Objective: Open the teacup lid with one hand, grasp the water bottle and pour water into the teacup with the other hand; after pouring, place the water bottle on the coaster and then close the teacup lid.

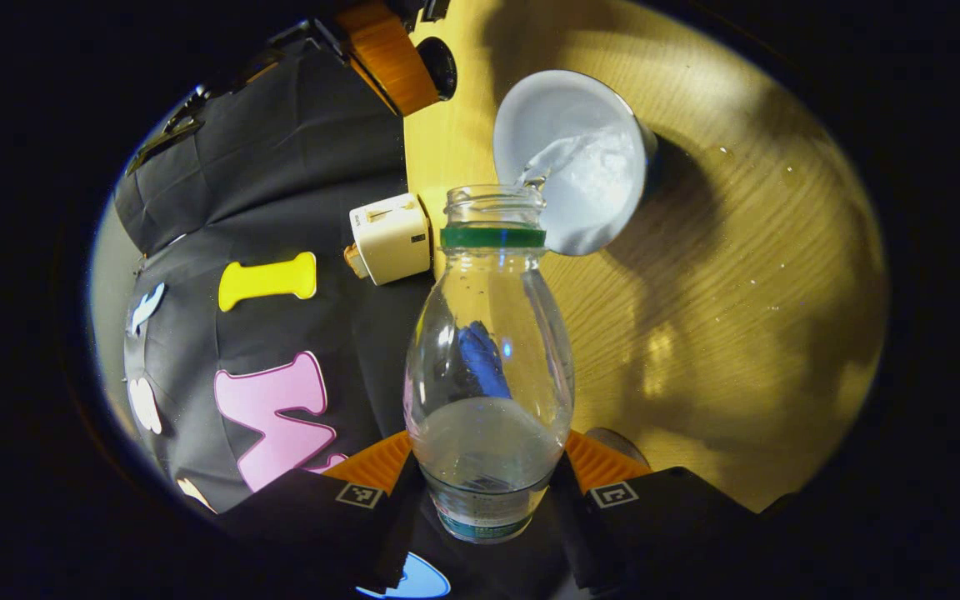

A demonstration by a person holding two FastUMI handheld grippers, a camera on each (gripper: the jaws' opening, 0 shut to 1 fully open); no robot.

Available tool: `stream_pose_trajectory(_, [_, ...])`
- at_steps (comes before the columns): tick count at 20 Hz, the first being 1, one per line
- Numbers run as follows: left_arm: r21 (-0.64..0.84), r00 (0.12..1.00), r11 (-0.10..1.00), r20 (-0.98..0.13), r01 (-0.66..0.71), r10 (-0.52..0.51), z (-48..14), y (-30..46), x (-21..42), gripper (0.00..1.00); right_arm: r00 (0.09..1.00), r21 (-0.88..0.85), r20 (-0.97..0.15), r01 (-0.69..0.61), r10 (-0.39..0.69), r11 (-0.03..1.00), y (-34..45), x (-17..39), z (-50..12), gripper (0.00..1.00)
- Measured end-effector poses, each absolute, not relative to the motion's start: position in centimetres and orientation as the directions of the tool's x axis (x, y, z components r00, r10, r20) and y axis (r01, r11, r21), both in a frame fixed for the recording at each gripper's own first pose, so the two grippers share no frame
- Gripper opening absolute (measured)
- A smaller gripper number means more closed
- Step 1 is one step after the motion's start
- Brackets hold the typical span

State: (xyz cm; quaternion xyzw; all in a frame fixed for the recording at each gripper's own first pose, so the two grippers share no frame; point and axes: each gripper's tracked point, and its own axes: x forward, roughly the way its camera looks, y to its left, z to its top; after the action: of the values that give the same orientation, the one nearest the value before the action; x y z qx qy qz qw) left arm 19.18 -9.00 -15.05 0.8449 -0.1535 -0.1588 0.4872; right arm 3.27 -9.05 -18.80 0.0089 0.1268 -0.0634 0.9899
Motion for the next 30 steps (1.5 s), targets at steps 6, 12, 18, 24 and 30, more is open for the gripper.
stream_pose_trajectory(6, [0.831,0.874,-0.522,-0.097,-0.192,-0.477,-14.2,-9.8,19.0,0.75,0.960,-0.002,-0.261,0.105,-0.101,0.995,-8.4,3.5,-18.6,0.29])
stream_pose_trajectory(12, [0.811,0.849,-0.532,-0.086,-0.244,-0.521,-13.3,-11.3,19.2,0.75,0.966,0.001,-0.245,0.088,-0.085,0.996,-8.0,3.5,-17.8,0.29])
stream_pose_trajectory(18, [0.768,0.834,-0.562,-0.067,-0.307,-0.547,-11.4,-11.1,19.3,0.75,0.967,0.005,-0.243,0.079,-0.075,0.997,-7.5,3.6,-17.2,0.33])
stream_pose_trajectory(24, [0.743,0.826,-0.566,-0.033,-0.356,-0.563,-7.8,-11.2,18.8,0.75,0.969,0.009,-0.235,0.085,-0.081,0.996,-7.5,3.3,-16.3,0.33])
stream_pose_trajectory(30, [0.726,0.822,-0.568,-0.006,-0.387,-0.569,-5.8,-11.1,18.4,0.75,0.971,0.006,-0.223,0.088,-0.084,0.996,-7.3,3.2,-15.4,0.33])
